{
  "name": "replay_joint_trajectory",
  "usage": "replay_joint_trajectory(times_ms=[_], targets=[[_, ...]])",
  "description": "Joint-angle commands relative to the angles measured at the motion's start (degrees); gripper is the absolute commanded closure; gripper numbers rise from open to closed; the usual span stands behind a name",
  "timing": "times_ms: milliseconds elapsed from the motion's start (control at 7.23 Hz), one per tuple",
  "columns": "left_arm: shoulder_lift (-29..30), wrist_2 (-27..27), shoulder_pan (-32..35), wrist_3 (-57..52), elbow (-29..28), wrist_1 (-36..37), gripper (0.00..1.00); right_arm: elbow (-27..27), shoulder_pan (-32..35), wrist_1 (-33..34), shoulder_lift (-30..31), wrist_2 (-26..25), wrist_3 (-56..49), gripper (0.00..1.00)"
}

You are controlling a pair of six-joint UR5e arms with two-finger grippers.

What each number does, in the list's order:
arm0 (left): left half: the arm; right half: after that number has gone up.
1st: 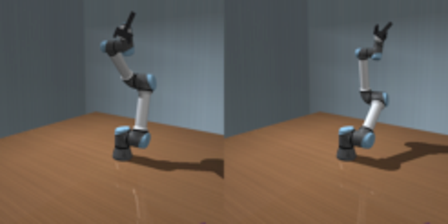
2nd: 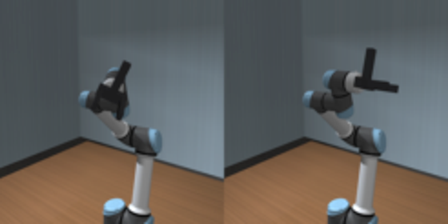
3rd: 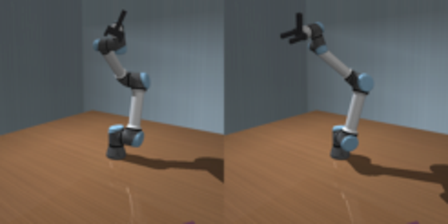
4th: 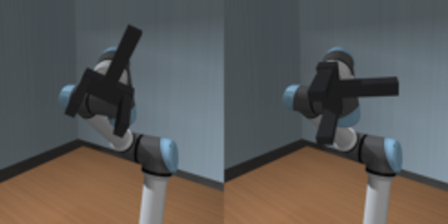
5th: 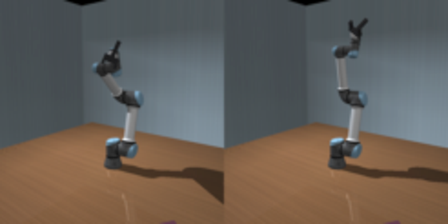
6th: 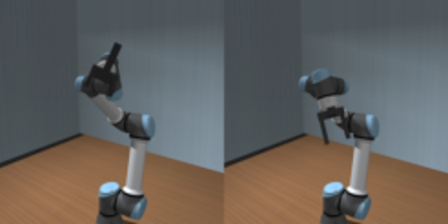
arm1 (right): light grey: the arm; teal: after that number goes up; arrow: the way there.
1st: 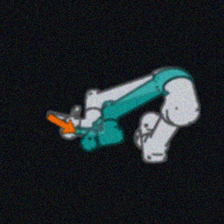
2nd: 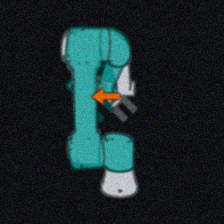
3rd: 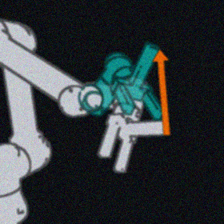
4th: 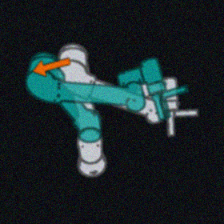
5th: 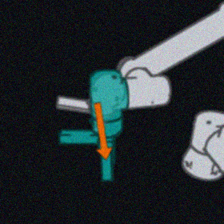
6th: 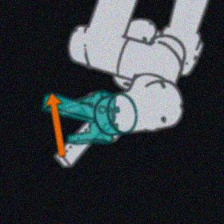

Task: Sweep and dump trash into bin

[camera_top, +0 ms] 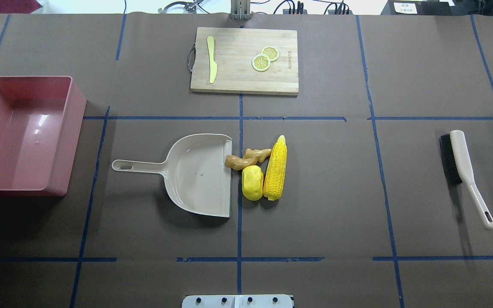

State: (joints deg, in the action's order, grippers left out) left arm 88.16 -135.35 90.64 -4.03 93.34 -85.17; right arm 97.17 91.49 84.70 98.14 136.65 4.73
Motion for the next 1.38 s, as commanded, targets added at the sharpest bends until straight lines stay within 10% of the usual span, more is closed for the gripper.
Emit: replay_joint_trajectory(times_ms=[0,1245], targets=[[-0.10,0.00,-0.03,-0.01,-0.09,0.00,0.00,-0.14,0.00,0.03,0.03,-0.06,-0.07,0.00],[0.70,-0.79,-8.64,-0.62,18.86,-5.34,0.00,0.39,-0.79,0.12,-3.11,0.20,0.46,0.00]])
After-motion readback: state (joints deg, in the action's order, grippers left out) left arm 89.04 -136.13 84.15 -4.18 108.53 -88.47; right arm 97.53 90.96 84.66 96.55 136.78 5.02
